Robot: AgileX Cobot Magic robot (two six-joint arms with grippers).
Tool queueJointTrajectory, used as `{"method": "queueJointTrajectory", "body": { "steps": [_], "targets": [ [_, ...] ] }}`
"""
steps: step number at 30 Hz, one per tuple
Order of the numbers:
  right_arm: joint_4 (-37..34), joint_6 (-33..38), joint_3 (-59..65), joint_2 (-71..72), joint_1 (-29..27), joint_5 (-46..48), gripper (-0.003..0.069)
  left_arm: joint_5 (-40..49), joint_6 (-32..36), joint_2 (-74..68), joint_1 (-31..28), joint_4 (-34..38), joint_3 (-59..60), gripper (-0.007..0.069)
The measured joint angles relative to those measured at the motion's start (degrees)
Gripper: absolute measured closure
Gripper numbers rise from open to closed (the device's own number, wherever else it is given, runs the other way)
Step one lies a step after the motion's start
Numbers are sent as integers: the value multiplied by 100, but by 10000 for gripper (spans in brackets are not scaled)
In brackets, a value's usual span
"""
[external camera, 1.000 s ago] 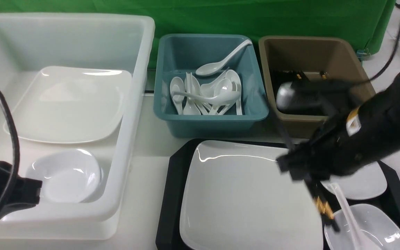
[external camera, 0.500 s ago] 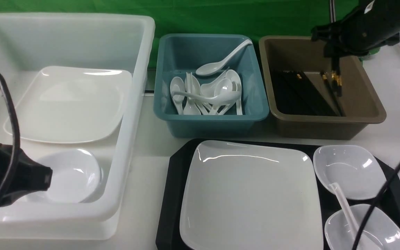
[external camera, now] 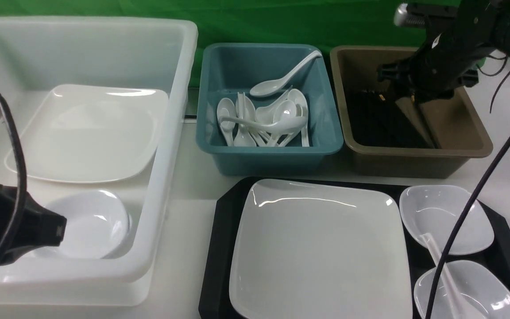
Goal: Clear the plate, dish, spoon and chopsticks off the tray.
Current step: Use the right arm to grab a soup spoon from the plate
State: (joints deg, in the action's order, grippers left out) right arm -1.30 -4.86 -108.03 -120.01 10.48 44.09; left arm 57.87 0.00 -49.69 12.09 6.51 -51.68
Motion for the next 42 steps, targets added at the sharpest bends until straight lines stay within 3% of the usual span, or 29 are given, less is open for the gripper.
{"method": "queueJointTrajectory", "body": {
  "steps": [2,5,8,10,14,15,16,17,19,21,24,28,33,35,36,39,42],
  "targets": [
    [0,291,0,261,0,893,294,-5,0,0,0,0,0,616],
    [0,590,145,699,18,2000,473,-45,0,0,0,0,0,616],
    [2,635,703,1193,36,2051,598,-59,0,0,0,0,0,616],
    [7,610,1354,1592,92,2046,624,-71,0,0,6,0,0,616],
    [18,599,2303,2057,274,2016,580,-83,35,0,6,0,0,616],
    [18,611,2778,2235,444,1890,500,-118,35,0,10,6,0,616],
    [18,615,2834,2235,444,1862,500,-126,35,0,10,5,0,616],
    [34,663,3268,2282,627,1590,386,-162,41,0,18,5,0,616],
    [50,712,3474,2266,743,1310,305,-178,46,0,18,5,0,616],
    [130,736,3862,2149,915,682,155,-219,51,0,25,5,0,616],
    [130,710,4010,1933,946,314,95,-243,51,0,25,5,0,616],
    [270,668,4031,1753,946,164,102,-243,51,0,25,5,0,616],
    [389,604,4031,1641,946,122,179,-249,51,0,25,5,0,616],
    [430,559,4031,1637,946,98,310,-249,51,0,25,5,0,616],
    [429,554,4031,1637,946,96,335,-249,51,0,25,5,0,616],
    [449,555,4031,1637,946,84,500,-249,51,0,25,5,0,616],
    [454,548,4031,1637,946,84,498,-249,51,0,25,5,0,616]
  ]
}}
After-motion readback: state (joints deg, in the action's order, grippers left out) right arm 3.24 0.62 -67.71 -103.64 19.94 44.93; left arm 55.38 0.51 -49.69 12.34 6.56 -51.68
